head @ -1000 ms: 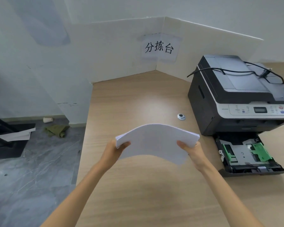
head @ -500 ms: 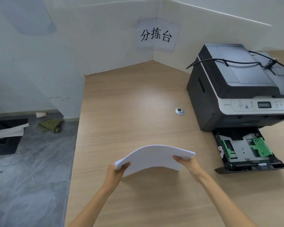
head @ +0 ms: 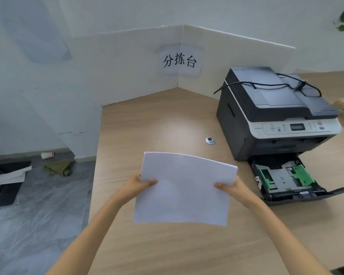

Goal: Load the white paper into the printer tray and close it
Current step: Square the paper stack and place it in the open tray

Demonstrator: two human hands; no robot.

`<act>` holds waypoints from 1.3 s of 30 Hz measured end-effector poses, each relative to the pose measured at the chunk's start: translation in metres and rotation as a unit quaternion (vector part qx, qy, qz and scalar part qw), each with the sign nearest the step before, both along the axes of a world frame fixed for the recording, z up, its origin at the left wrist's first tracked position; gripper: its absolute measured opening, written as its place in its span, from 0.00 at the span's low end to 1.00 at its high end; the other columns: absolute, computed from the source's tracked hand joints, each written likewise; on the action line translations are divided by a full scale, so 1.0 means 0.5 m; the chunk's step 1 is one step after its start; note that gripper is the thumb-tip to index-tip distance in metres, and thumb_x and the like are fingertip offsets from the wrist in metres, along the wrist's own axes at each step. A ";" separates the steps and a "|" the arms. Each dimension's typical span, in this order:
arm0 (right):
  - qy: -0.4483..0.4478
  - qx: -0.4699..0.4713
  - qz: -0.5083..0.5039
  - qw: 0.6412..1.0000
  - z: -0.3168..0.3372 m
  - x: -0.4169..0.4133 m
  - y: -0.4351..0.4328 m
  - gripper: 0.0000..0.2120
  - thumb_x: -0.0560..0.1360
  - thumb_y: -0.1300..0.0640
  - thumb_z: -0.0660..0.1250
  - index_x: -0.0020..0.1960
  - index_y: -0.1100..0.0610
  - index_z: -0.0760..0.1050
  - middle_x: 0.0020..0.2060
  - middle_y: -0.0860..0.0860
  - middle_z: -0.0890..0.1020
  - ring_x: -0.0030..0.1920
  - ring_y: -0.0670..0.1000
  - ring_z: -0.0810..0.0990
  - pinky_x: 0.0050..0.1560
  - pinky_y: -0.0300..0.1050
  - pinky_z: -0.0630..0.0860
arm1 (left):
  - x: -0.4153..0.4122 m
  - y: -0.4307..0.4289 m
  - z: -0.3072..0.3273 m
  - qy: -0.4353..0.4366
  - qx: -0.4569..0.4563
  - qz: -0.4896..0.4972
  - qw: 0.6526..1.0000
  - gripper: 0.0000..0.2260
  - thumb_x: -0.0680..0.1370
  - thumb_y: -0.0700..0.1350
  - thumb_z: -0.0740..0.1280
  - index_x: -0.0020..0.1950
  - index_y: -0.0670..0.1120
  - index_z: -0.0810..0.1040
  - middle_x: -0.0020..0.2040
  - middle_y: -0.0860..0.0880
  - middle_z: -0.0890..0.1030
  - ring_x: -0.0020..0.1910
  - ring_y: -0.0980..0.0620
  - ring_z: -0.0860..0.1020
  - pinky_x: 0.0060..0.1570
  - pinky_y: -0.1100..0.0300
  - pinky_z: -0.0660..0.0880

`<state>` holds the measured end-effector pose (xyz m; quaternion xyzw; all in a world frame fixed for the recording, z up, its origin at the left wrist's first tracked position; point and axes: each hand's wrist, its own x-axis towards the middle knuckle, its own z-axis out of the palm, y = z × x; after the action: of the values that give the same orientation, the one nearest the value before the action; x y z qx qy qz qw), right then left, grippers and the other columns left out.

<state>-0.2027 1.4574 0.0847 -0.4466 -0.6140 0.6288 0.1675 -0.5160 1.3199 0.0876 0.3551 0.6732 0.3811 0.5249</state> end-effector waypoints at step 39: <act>0.038 0.005 -0.389 0.921 0.184 0.514 -0.347 0.14 0.77 0.48 0.63 0.55 0.54 0.81 0.50 0.55 0.85 0.50 0.59 0.83 0.51 0.57 0.76 | 0.526 0.108 0.182 -0.154 0.038 -0.419 0.894 0.18 0.73 0.40 0.67 0.64 0.47 0.76 0.51 0.46 0.83 0.47 0.47 0.82 0.49 0.55 0.81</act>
<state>0.0543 1.2841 0.1768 -0.6247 -0.3884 0.5279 0.4244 -0.2530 1.3739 0.1784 0.5607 0.3582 0.2013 0.7189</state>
